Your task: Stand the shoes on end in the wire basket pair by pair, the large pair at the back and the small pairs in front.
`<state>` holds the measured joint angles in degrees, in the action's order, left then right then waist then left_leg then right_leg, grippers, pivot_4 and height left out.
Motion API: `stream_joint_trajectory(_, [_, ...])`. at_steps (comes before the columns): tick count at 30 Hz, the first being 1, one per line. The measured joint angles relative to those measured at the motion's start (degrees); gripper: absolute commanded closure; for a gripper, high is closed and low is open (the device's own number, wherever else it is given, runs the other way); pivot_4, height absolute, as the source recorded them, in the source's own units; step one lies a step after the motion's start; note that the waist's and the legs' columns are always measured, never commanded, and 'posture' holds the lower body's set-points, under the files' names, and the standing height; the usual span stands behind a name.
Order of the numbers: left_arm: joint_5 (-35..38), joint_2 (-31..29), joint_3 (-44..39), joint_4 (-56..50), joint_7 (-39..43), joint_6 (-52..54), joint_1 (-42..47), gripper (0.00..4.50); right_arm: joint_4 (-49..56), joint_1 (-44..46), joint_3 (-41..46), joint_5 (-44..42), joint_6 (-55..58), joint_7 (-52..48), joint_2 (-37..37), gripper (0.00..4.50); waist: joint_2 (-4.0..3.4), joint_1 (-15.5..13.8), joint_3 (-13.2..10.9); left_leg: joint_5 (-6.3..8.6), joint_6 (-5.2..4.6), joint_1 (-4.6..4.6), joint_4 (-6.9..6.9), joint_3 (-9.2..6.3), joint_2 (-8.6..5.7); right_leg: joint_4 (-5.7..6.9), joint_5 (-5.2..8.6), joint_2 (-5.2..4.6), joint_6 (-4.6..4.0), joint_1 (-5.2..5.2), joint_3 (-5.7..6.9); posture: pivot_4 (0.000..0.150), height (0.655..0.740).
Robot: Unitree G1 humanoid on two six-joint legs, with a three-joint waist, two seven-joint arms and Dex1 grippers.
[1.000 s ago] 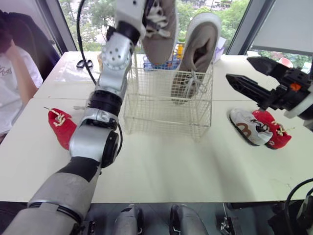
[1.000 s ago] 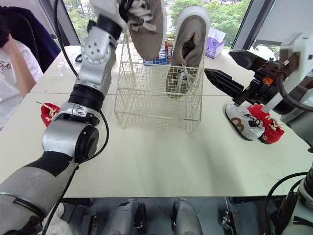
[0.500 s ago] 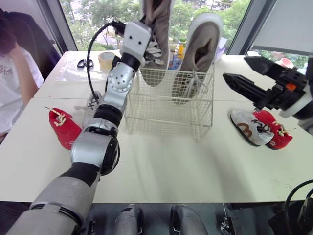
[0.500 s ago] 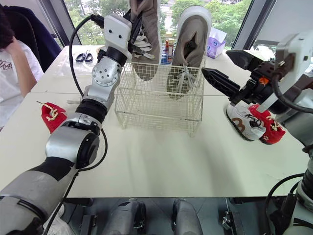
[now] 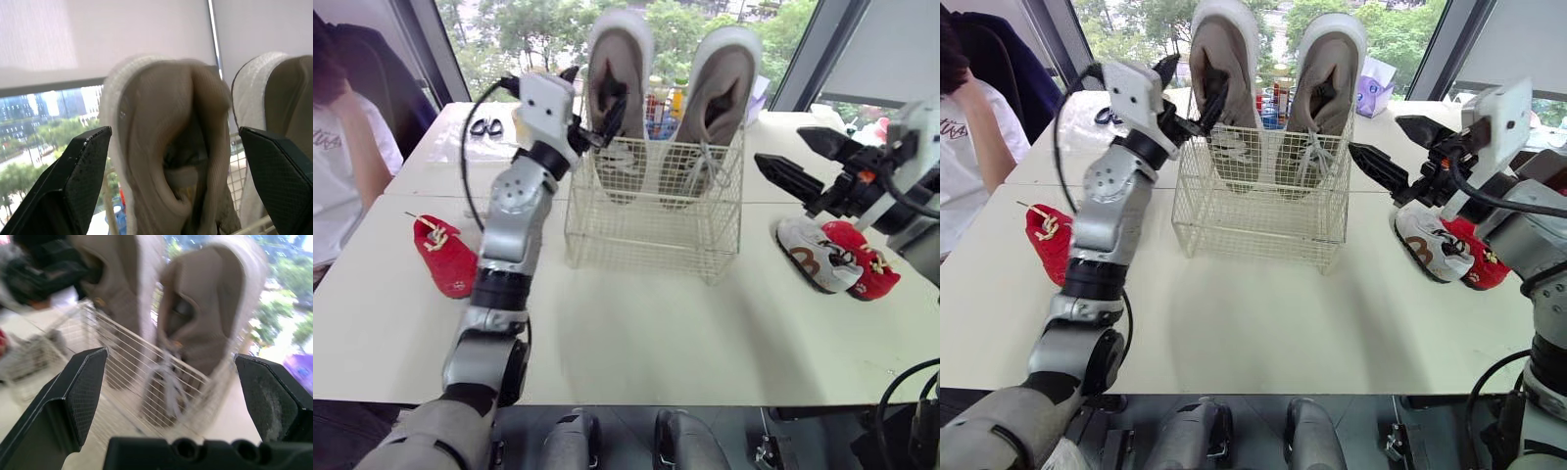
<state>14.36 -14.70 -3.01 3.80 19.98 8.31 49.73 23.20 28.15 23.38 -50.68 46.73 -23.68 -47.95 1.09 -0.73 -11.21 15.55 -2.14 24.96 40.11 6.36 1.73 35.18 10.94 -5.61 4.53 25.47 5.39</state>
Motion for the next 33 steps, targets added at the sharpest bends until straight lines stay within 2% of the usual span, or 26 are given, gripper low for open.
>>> stream_joint_trajectory(3, [7.1, -2.9, -3.0, -11.3, -0.6, 13.8, -4.9, 0.05, -1.5, -1.4, 0.1, 4.6, -3.7, 2.4, 2.4, 0.0, -0.01, 0.0, 0.0, -0.05, 0.08, -0.07, -0.01, -0.01, 0.01, 0.03, 0.0, 0.02, 0.01, -0.04, -0.01, 0.15, 0.74])
stream_joint_trajectory(6, [16.7, -7.3, -7.8, -17.9, 0.2, 25.4, -7.6, 0.05, -2.0, -6.1, 2.1, 8.8, -7.5, 4.2, 4.1, 0.0, -0.01, -0.2, 0.0, -0.08, 0.14, -0.07, -0.01, -0.1, 0.01, 0.04, 0.01, 0.03, 0.01, -0.08, 0.04, 0.15, 0.74])
stream_joint_trajectory(9, [30.0, -16.3, -12.4, -23.3, 7.5, 37.0, -12.3, 0.05, -2.8, -12.9, 7.1, 9.9, -9.7, 4.0, 6.1, 0.0, -0.08, 0.0, 0.0, -0.1, 0.18, -0.09, -0.02, -0.04, 0.01, 0.02, 0.02, 0.03, 0.01, -0.08, 0.01, 0.15, 0.74])
stream_joint_trajectory(11, [37.7, -19.6, -12.7, -25.1, 12.1, 43.3, -15.7, 0.05, -3.3, -16.7, 9.3, 11.2, -11.1, 4.1, 7.0, 0.0, -0.16, -0.1, 0.1, -0.1, 0.19, -0.23, -0.01, -0.04, -0.01, 0.02, 0.03, 0.03, 0.01, -0.22, 0.01, 0.15, 0.74])
stream_joint_trajectory(17, [51.3, -16.8, -12.2, -27.7, 11.1, 50.0, -19.6, 0.05, -3.2, -28.8, 12.1, 17.8, -18.0, 5.5, 13.1, 0.0, -0.27, 0.0, 0.1, 0.08, -0.07, -0.59, -0.03, -0.13, -0.02, -0.03, 0.14, 0.03, -0.19, -0.58, -0.01, 0.15, 0.74])
stream_joint_trajectory(21, [55.2, -15.1, -11.0, -28.9, 8.1, 51.0, -21.8, 0.05, -3.2, -32.3, 13.6, 19.6, -21.0, 5.1, 13.9, 0.0, -0.5, 0.3, 0.3, 0.07, -0.05, -0.7, -0.09, -0.09, 0.0, 0.03, 0.14, 0.1, -0.19, -0.58, -0.1, 0.15, 0.74])
stream_joint_trajectory(26, [56.5, -15.9, -8.4, -30.1, 8.2, 51.6, -27.7, 0.05, -6.8, -37.3, 13.4, 21.5, -25.6, 0.7, 14.5, 0.0, -0.7, 0.1, 0.4, 0.08, -0.06, -0.78, -0.14, -0.08, 0.0, 0.02, 0.23, 0.11, -0.34, -0.61, -0.1, 0.15, 0.74])
stream_joint_trajectory(33, [57.7, -16.6, -5.7, -32.4, 7.6, 51.5, -28.9, 0.05, -15.8, -33.6, 10.9, 23.8, -30.3, -3.3, 14.1, 0.0, -0.75, 0.1, 0.4, 0.08, -0.07, -0.8, -0.14, -0.09, -0.01, 0.01, 0.27, 0.11, -0.42, -0.62, -0.16, 0.15, 0.74])
